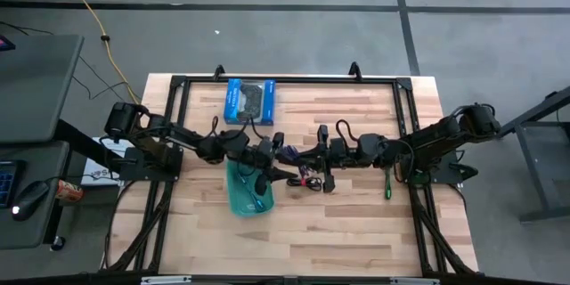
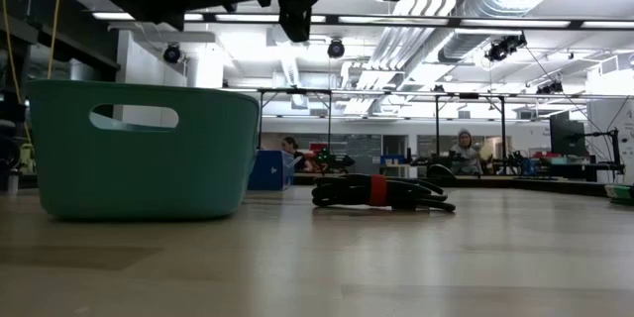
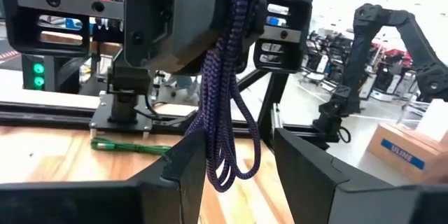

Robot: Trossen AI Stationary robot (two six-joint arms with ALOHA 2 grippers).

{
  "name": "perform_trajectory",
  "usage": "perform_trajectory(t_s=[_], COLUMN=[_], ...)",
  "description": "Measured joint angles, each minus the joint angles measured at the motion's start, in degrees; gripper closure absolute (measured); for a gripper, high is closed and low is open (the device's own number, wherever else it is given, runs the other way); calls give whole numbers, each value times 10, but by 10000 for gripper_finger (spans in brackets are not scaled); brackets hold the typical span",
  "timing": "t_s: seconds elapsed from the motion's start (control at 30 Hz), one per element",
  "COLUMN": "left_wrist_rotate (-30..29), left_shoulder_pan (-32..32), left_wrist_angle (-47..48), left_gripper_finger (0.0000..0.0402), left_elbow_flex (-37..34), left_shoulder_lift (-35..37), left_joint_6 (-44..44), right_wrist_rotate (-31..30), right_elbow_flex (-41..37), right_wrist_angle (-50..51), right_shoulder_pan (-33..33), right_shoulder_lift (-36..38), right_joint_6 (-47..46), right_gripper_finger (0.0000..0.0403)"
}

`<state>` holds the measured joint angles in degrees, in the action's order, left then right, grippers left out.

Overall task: Pick and place USB-C Cables
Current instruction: Put the violet charger cable into the green bin

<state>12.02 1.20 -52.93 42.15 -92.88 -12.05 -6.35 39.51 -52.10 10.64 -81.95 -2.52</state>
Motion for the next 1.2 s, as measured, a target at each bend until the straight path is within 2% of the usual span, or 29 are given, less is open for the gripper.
perform_trajectory(t_s=[0.13,0.33,0.63,0.93,1.2], left_wrist_rotate=[-14,-105,-169,-140,-148], left_shoulder_pan=[-5,-16,-31,-42,-42], left_wrist_angle=[-5,-14,-28,-38,-34], left_gripper_finger=[254,254,254,254,254], left_elbow_flex=[0,0,0,2,5], left_shoulder_lift=[-1,-5,-6,-6,-6], left_joint_6=[0,8,42,34,51], right_wrist_rotate=[1,-7,-24,-21,-17], right_elbow_flex=[0,0,0,0,0], right_wrist_angle=[-6,-16,-17,-20,-17], right_shoulder_pan=[0,0,0,1,0], right_shoulder_lift=[0,-2,-2,-2,-2], right_joint_6=[-4,-14,-32,-29,-30], right_gripper_finger=[399,399,399,400,400])
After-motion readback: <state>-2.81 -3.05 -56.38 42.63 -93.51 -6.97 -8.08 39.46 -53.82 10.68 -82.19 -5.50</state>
